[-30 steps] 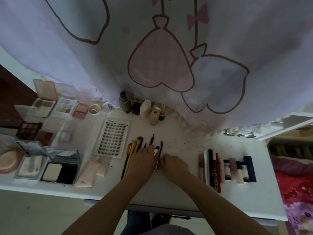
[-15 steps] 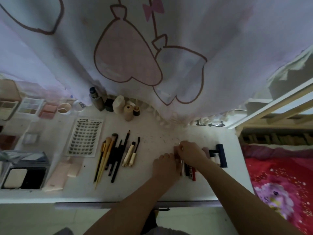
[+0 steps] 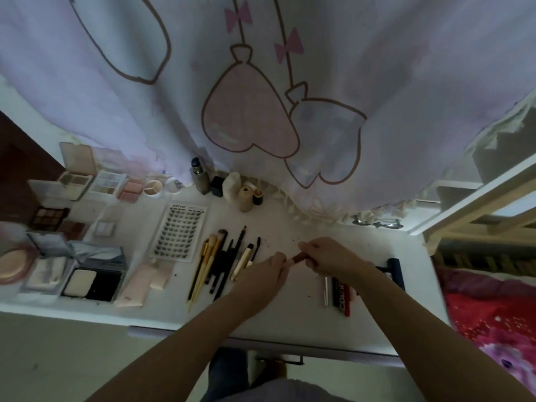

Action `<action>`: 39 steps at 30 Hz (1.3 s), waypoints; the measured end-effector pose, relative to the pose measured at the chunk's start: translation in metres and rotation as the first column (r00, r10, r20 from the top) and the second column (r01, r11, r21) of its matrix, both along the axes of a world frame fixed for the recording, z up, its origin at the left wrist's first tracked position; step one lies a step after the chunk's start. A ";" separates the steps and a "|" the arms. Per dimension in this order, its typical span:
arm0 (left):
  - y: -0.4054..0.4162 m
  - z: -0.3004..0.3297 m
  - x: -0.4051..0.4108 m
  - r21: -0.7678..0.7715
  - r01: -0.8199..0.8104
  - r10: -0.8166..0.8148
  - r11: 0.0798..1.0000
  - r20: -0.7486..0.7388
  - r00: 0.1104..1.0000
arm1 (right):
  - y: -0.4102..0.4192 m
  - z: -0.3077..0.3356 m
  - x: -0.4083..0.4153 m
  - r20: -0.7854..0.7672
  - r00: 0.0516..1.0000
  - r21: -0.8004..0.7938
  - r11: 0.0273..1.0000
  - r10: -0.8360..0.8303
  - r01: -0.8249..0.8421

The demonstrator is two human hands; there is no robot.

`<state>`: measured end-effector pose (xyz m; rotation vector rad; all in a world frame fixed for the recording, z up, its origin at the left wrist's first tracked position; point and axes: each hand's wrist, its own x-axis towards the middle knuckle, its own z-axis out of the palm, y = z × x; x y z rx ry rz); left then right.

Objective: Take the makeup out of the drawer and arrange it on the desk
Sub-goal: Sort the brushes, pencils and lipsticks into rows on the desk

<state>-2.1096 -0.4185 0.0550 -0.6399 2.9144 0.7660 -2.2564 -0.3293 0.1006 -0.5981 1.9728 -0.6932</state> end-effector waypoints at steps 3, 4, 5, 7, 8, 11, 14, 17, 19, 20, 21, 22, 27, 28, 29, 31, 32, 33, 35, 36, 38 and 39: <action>-0.015 0.015 0.011 -0.073 0.013 -0.016 0.997 -0.041 0.999 | -0.007 0.017 0.012 0.057 0.998 -0.159 0.987 0.022 -0.013; -0.018 0.019 0.014 -0.033 0.000 -0.003 0.999 -0.070 0.998 | -0.009 0.022 0.015 0.029 0.999 -0.200 0.979 0.040 -0.034; -0.022 0.023 0.015 0.026 -0.013 0.015 1.000 -0.098 0.995 | -0.011 0.026 0.018 -0.004 0.998 -0.235 0.970 0.059 -0.058; -0.028 0.030 0.018 0.108 -0.008 0.023 0.994 -0.137 0.990 | -0.012 0.035 0.020 -0.053 0.993 -0.278 0.953 0.106 -0.116; -0.030 0.033 0.020 0.126 0.006 0.013 0.992 -0.153 0.988 | -0.012 0.039 0.019 -0.060 0.989 -0.284 0.948 0.133 -0.145; -0.038 0.041 0.022 0.119 0.046 -0.024 0.992 -0.181 0.983 | -0.009 0.049 0.013 0.037 0.985 -0.225 0.962 0.170 -0.157; -0.041 0.044 0.022 0.066 0.077 -0.065 0.995 -0.165 0.984 | -0.008 0.055 0.007 -0.028 0.978 -0.166 0.964 0.208 -0.210; -0.044 0.044 0.021 0.034 0.091 -0.085 0.995 -0.145 0.986 | -0.007 0.053 0.005 -0.083 0.970 -0.213 0.947 0.228 -0.240; -0.045 0.044 0.021 0.022 0.096 -0.092 0.995 -0.133 0.987 | -0.006 0.053 0.004 -0.008 0.980 -0.232 0.953 0.199 -0.196; -0.045 0.043 0.022 0.011 0.098 -0.096 0.995 -0.129 0.987 | -0.005 0.053 0.003 0.013 0.981 -0.214 0.959 0.195 -0.188; -0.045 0.043 0.022 -0.004 0.101 -0.101 0.995 -0.125 0.987 | -0.005 0.054 0.004 0.007 0.979 -0.180 0.963 0.203 -0.199; -0.045 0.043 0.023 -0.019 0.104 -0.106 0.994 -0.122 0.987 | -0.005 0.054 0.004 -0.008 0.976 -0.143 0.966 0.218 -0.217; -0.046 0.043 0.023 0.000 0.126 -0.125 0.992 -0.132 0.983 | -0.003 0.051 0.002 -0.017 0.965 -0.157 0.953 0.261 -0.260; -0.046 0.043 0.024 0.004 0.127 -0.125 0.992 -0.130 0.984 | -0.002 0.051 0.001 0.015 0.970 -0.159 0.959 0.241 -0.236; -0.046 0.042 0.024 0.006 0.128 -0.126 0.992 -0.131 0.983 | -0.002 0.052 0.002 0.045 0.974 -0.147 0.966 0.221 -0.212; -0.046 0.042 0.025 -0.004 0.135 -0.134 0.991 -0.139 0.981 | -0.003 0.053 0.003 0.056 0.977 -0.101 0.975 0.206 -0.200; -0.046 0.043 0.025 -0.012 0.140 -0.140 0.990 -0.142 0.980 | -0.003 0.053 0.003 0.044 0.976 -0.091 0.974 0.212 -0.207; -0.046 0.043 0.025 -0.018 0.142 -0.143 0.990 -0.144 0.979 | -0.003 0.053 0.003 0.030 0.975 -0.092 0.972 0.218 -0.215; -0.046 0.042 0.025 -0.027 0.141 -0.143 0.990 -0.143 0.979 | -0.001 0.053 0.001 0.017 0.976 -0.118 0.969 0.219 -0.215; -0.046 0.041 0.025 -0.026 0.144 -0.146 0.989 -0.140 0.979 | 0.001 0.052 -0.001 0.026 0.977 -0.137 0.969 0.211 -0.205; -0.046 0.039 0.025 -0.019 0.155 -0.156 0.988 -0.132 0.979 | 0.004 0.052 -0.005 0.043 0.981 -0.163 0.970 0.187 -0.178; -0.046 0.038 0.025 -0.015 0.153 -0.153 0.988 -0.127 0.980 | 0.006 0.052 -0.007 0.039 0.984 -0.166 0.973 0.171 -0.162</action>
